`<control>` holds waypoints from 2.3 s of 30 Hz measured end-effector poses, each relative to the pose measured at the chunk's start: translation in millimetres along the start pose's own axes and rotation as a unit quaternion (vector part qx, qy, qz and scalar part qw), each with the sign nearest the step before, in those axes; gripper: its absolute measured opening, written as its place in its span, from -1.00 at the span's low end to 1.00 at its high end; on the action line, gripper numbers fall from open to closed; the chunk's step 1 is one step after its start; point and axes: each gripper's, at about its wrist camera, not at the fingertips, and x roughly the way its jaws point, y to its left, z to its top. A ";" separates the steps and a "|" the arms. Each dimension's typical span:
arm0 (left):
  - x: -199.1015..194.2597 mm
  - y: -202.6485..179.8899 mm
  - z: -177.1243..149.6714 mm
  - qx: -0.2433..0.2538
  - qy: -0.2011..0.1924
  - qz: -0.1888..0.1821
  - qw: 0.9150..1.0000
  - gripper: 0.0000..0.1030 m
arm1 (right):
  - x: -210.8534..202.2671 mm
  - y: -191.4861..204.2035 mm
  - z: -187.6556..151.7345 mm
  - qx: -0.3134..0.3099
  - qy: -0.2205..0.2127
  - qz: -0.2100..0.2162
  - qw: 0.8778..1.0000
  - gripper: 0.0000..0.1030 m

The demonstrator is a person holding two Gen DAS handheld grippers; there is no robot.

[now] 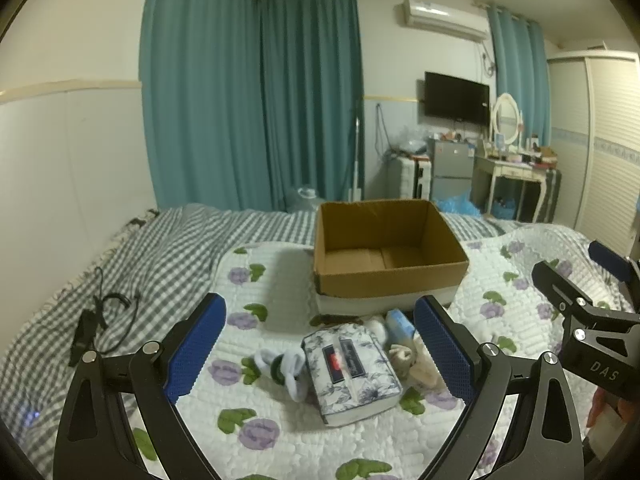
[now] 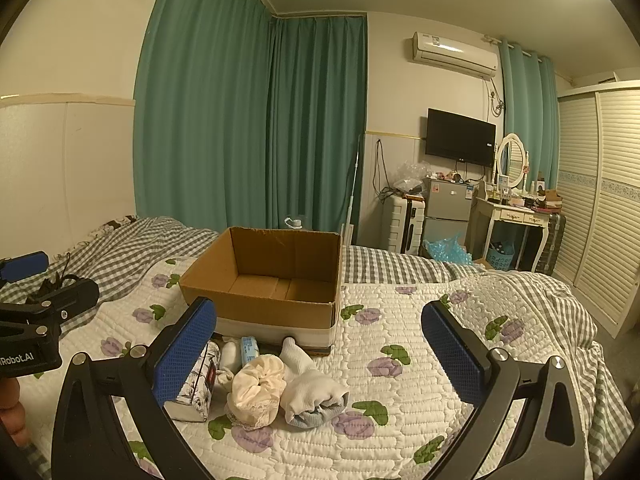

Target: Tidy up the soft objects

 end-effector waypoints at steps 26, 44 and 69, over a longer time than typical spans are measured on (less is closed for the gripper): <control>-2.6 -0.5 -8.8 0.003 0.002 0.002 1.000 0.88 | 0.2 1.2 -6.7 -0.003 0.006 0.005 1.000 1.00; -1.4 0.5 -7.5 0.002 0.006 0.002 1.000 0.88 | 1.0 2.4 -5.8 -0.004 0.006 0.004 1.000 1.00; -8.9 -3.4 9.5 0.000 0.010 -0.004 1.000 0.88 | -6.4 -3.1 -12.6 -0.016 0.031 0.007 0.999 1.00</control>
